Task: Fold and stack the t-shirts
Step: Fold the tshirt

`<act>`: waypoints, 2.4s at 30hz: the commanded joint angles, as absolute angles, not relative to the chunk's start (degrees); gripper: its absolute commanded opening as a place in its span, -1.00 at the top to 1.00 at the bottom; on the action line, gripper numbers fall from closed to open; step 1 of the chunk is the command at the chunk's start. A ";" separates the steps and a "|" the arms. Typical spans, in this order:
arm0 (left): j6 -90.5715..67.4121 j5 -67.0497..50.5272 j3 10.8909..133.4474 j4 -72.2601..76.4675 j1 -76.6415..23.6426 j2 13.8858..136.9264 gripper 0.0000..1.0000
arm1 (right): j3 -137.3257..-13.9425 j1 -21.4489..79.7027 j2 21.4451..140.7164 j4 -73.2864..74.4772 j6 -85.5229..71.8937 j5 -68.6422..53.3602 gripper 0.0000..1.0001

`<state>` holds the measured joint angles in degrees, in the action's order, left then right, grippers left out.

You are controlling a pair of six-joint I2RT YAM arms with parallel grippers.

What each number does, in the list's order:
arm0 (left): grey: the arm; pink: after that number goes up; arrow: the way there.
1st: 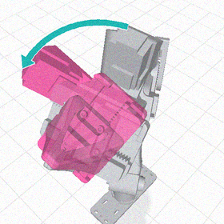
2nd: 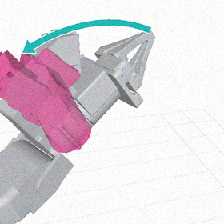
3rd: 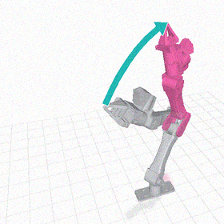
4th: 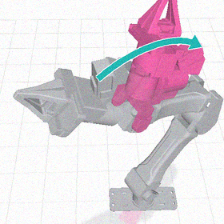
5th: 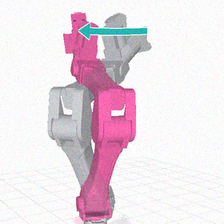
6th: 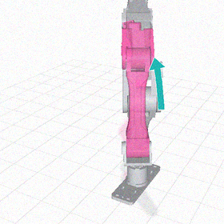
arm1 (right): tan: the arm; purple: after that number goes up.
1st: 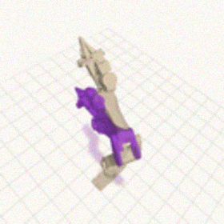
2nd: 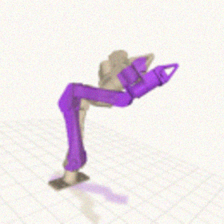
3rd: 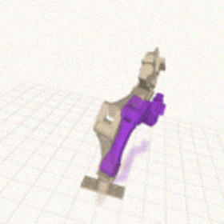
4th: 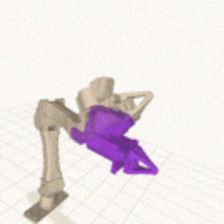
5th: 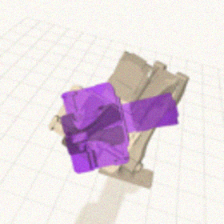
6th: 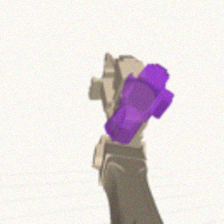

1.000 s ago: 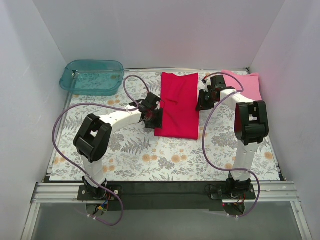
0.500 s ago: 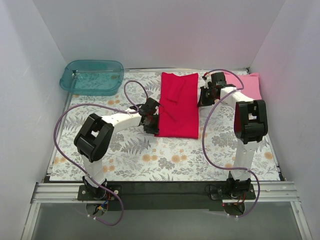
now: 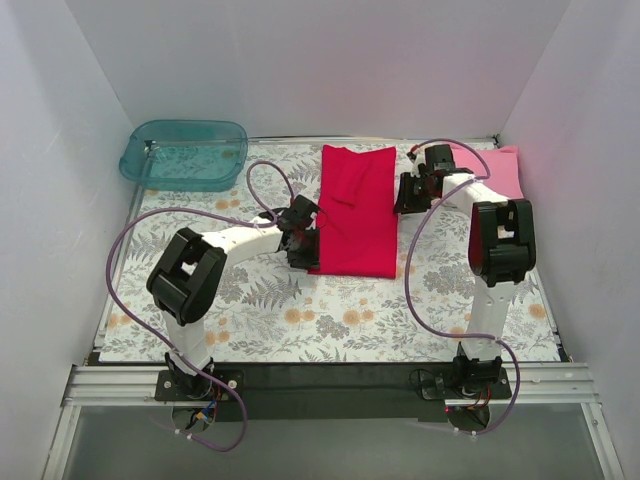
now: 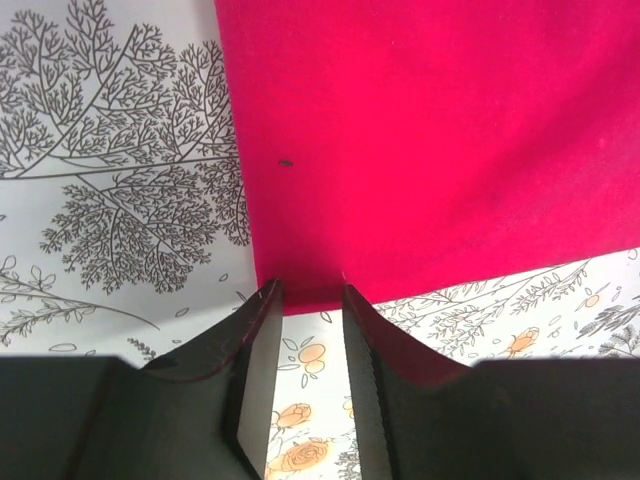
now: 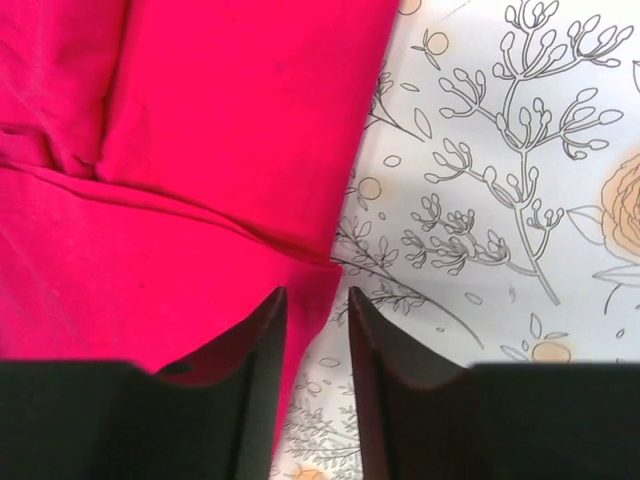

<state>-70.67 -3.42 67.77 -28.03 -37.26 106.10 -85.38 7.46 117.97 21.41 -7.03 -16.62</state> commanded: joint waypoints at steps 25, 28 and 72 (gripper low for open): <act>-73.04 -7.73 68.66 -27.77 -36.92 111.09 0.65 | -46.59 10.83 106.25 -5.62 -21.53 -49.39 0.15; -72.95 -7.39 65.23 -28.12 -36.30 110.92 0.85 | -43.42 7.84 107.66 -7.03 -20.31 -49.49 0.15; -67.50 -3.87 87.04 -26.71 -25.84 111.46 0.35 | -65.92 -0.44 106.63 2.45 -19.43 -34.81 0.16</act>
<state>-69.73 -6.96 90.15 -25.08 -26.24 121.16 -66.52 -0.93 113.43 -1.65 -23.33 -39.22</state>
